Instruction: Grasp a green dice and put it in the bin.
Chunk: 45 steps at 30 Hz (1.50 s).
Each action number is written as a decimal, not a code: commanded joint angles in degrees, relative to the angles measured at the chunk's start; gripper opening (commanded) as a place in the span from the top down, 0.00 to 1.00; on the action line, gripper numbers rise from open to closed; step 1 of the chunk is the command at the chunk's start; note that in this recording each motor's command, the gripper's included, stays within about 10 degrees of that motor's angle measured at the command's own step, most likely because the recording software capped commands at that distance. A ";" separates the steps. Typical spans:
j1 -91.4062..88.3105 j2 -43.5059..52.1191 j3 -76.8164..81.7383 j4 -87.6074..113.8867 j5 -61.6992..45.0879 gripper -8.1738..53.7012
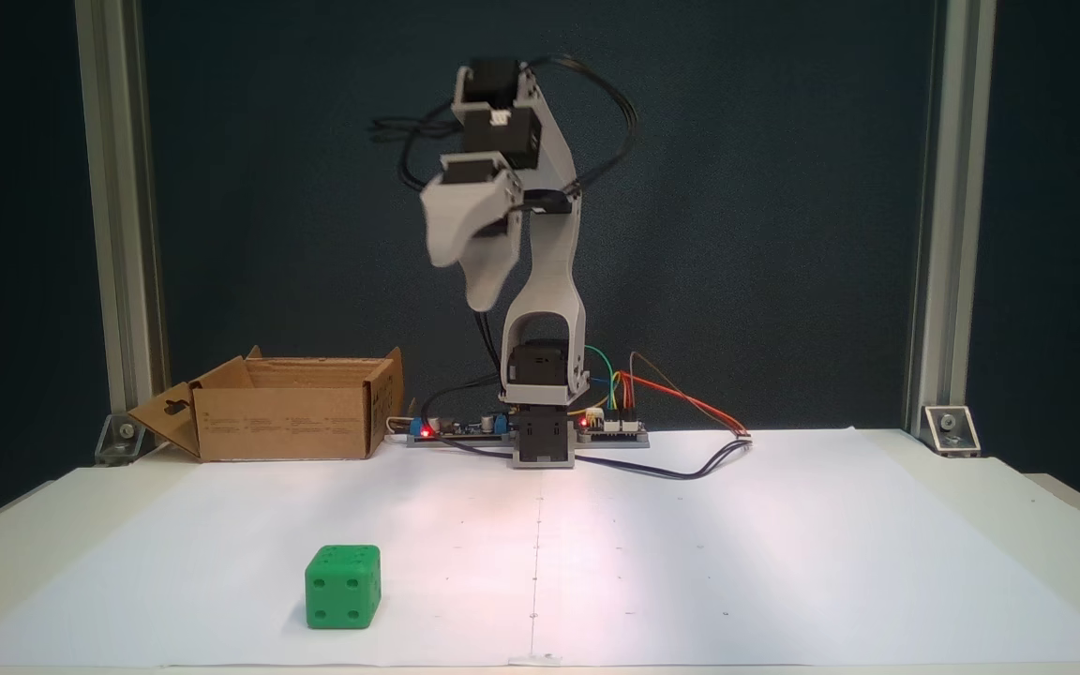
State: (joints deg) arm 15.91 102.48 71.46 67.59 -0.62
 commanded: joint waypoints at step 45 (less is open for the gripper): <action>8.96 -48.43 -51.33 17.84 -26.72 0.13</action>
State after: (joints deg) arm 24.96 53.79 24.70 78.66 -23.38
